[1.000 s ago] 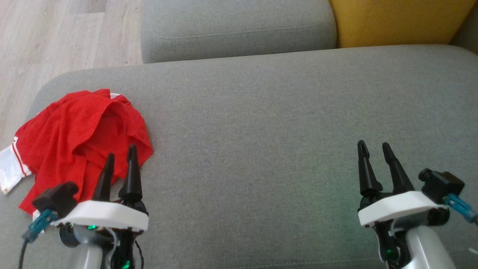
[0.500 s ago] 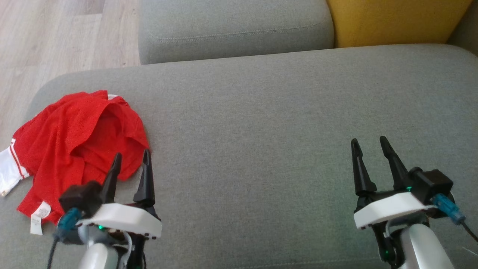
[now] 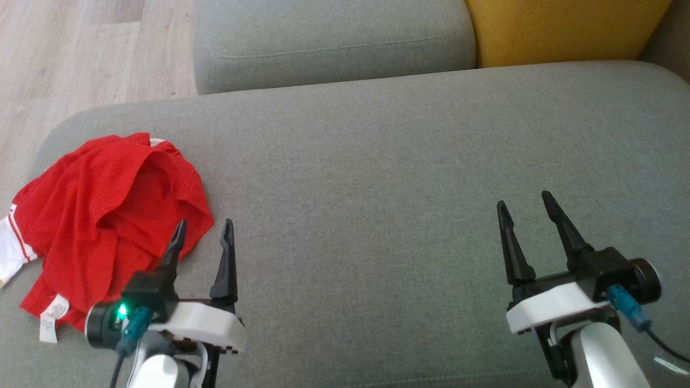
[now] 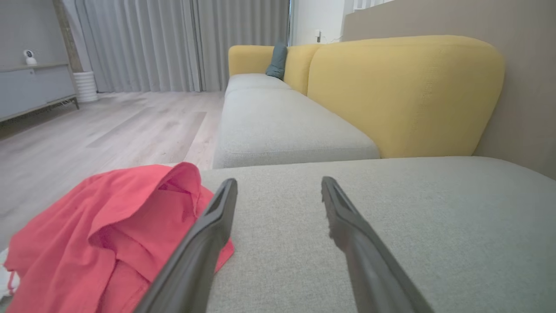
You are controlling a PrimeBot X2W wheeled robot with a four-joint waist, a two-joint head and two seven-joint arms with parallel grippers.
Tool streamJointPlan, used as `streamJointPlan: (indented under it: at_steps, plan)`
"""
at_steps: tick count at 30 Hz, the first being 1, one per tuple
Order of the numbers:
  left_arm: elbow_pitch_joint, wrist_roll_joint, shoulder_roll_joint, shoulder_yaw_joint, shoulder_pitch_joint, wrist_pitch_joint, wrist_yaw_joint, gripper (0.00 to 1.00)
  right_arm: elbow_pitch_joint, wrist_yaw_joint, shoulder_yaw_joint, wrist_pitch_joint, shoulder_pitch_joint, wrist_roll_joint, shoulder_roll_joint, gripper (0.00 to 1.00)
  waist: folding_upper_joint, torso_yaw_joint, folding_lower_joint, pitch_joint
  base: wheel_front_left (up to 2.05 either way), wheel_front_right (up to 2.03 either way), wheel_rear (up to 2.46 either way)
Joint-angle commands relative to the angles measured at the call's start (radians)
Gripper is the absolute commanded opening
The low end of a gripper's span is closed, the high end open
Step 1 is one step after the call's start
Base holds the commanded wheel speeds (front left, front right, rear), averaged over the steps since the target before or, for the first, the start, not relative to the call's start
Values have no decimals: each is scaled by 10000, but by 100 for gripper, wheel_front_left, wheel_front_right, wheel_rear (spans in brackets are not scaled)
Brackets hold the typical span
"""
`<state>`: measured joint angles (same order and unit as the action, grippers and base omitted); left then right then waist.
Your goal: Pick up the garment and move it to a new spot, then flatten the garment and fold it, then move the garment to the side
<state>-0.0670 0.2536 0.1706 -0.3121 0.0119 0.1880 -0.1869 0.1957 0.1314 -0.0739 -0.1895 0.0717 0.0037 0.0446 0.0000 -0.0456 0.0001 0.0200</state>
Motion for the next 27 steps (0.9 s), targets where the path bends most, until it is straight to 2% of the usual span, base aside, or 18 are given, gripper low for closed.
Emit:
streamJointPlan:
  at_steps: [1, 7, 14, 16, 20, 23, 27]
  plan:
    - [443, -418, 234, 169, 710, 195, -181, 100, -421, -6, -198, -174, 349, -461, 46, 100, 0, 7, 0, 10, 0, 0, 0]
    - [628, -603, 119, 156, 679, 370, -407, 100, -369, -7, -115, -351, 344, -700, 50, 100, 0, 42, -1, 38, 0, 0, 0]
    - [754, -685, -178, 493, 464, 546, -252, 100, -140, -7, -102, -528, 341, -863, 53, 100, 0, 82, -1, 73, 0, 0, 0]
    - [754, -783, -300, 628, 395, 604, -168, 100, -8, -7, -62, -587, 308, -420, 54, 100, 0, 97, -1, 89, 0, 0, 0]
    - [702, -729, -656, 1018, 219, 721, 102, 100, 256, -7, -186, -706, 352, 80, 57, 100, 0, 106, -1, 116, 0, 0, 0]
    - [460, -166, -932, 1386, 61, 738, 505, 100, 537, -7, -209, -722, 394, 666, 57, 100, 0, 95, -1, 144, 0, 0, 0]
    - [87, 22, -1115, 1684, -2, 738, 951, 100, 872, -7, -159, -722, 443, 1040, 57, 100, 0, 78, -1, 176, 0, 0, 0]
